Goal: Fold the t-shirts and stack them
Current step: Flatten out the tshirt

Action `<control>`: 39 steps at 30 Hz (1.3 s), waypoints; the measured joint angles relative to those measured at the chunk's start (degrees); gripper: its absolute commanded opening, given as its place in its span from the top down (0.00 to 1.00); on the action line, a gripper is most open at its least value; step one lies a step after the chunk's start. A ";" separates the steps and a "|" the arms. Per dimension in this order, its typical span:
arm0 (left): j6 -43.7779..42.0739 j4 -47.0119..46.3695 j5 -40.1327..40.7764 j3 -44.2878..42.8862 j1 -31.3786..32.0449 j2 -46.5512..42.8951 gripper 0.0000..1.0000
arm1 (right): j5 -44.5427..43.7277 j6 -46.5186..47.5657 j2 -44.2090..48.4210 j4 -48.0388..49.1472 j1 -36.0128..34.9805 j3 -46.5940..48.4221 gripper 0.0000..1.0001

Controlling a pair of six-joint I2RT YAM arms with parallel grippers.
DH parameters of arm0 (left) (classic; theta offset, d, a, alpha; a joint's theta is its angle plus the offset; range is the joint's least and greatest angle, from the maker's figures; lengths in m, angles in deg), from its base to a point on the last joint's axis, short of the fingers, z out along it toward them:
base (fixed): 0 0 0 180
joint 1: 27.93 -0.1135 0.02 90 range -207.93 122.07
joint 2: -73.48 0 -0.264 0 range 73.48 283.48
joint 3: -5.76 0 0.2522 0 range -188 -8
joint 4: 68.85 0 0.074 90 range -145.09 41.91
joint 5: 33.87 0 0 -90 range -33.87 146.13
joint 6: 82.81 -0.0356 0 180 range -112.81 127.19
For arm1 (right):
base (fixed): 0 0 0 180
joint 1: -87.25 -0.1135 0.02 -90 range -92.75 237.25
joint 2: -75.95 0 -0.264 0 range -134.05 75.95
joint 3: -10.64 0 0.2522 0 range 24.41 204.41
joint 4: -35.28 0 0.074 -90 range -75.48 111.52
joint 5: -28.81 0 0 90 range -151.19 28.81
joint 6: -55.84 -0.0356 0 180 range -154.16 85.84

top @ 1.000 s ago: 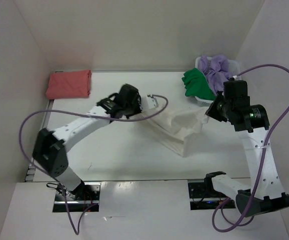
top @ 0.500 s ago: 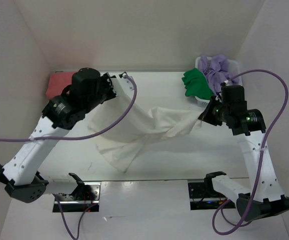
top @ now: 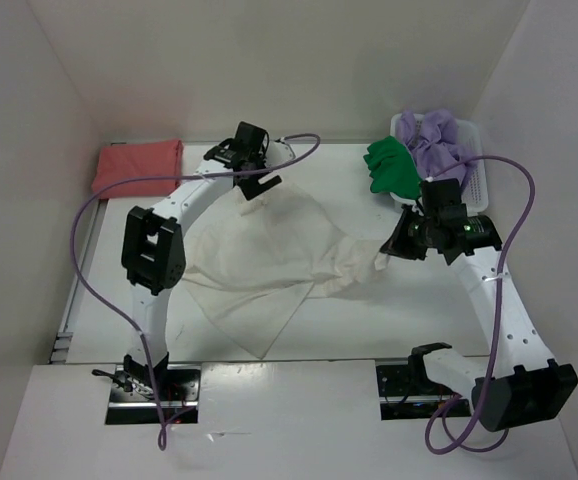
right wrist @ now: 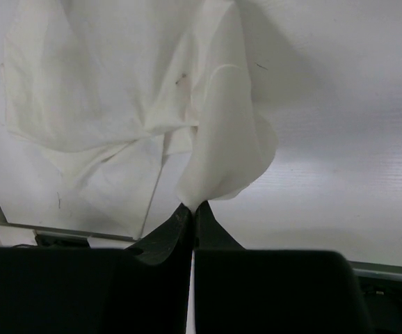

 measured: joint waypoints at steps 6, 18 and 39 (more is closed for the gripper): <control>-3.43 -0.11 -0.74 18.01 6.34 -23.80 0.00 | -0.04 -0.37 -0.07 2.49 -0.20 -2.40 1.00; -0.33 12.04 -14.82 49.05 38.38 -32.96 0.00 | 0.04 -0.81 4.68 5.29 -0.22 -8.85 1.00; 7.65 5.46 -14.16 52.48 42.27 -21.18 1.00 | -1.86 -2.56 7.67 5.20 -0.66 -9.20 1.00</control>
